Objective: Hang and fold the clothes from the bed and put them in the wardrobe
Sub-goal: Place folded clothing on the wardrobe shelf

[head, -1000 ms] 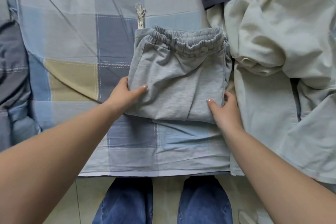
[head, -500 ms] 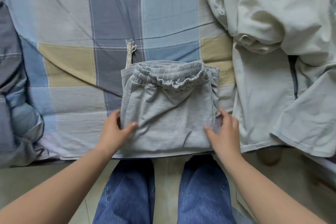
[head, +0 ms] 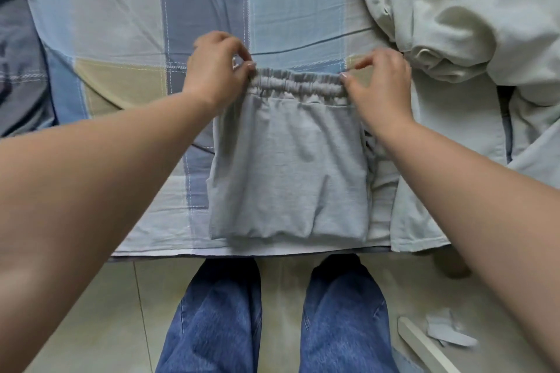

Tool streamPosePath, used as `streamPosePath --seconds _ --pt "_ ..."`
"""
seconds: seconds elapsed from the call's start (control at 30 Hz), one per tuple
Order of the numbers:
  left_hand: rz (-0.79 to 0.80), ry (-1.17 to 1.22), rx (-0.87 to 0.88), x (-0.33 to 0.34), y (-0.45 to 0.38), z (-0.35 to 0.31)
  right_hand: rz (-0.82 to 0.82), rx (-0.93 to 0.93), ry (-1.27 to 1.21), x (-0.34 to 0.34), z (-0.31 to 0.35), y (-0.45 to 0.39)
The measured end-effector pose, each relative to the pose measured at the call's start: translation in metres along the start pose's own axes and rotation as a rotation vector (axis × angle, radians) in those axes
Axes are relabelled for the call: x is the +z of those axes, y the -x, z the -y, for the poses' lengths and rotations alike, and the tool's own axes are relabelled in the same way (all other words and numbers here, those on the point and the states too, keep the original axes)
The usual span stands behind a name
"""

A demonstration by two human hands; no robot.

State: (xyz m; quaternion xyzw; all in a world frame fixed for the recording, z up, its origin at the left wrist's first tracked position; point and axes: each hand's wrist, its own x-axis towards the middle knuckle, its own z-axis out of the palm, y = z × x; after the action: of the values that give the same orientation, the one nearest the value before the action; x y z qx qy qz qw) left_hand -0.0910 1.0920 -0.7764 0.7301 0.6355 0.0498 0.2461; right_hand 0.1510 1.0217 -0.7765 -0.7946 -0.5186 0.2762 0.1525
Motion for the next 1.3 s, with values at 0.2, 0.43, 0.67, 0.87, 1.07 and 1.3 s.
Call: streamPosePath --seconds 0.2,0.43,0.67,0.87,1.07,1.3 --pt "-0.048 0.254 -0.241 0.009 0.070 0.013 -0.035 0.283 -0.249 0.006 -0.027 0.076" --pt "0.066 0.451 -0.631 0.038 0.183 0.037 0.073 0.519 -0.324 0.029 -0.065 0.157" --pt "-0.167 0.593 -0.890 0.045 0.184 0.038 -0.150 0.663 -0.446 0.026 -0.063 0.153" --pt "0.086 0.462 -0.717 0.038 0.228 0.034 0.135 0.569 -0.367 0.021 -0.079 0.203" --pt "0.204 0.446 -0.735 0.040 0.264 0.041 0.199 0.550 -0.314 0.025 -0.083 0.247" --pt "0.213 0.373 -0.712 0.043 0.264 0.042 0.078 0.589 -0.283 0.031 -0.077 0.233"
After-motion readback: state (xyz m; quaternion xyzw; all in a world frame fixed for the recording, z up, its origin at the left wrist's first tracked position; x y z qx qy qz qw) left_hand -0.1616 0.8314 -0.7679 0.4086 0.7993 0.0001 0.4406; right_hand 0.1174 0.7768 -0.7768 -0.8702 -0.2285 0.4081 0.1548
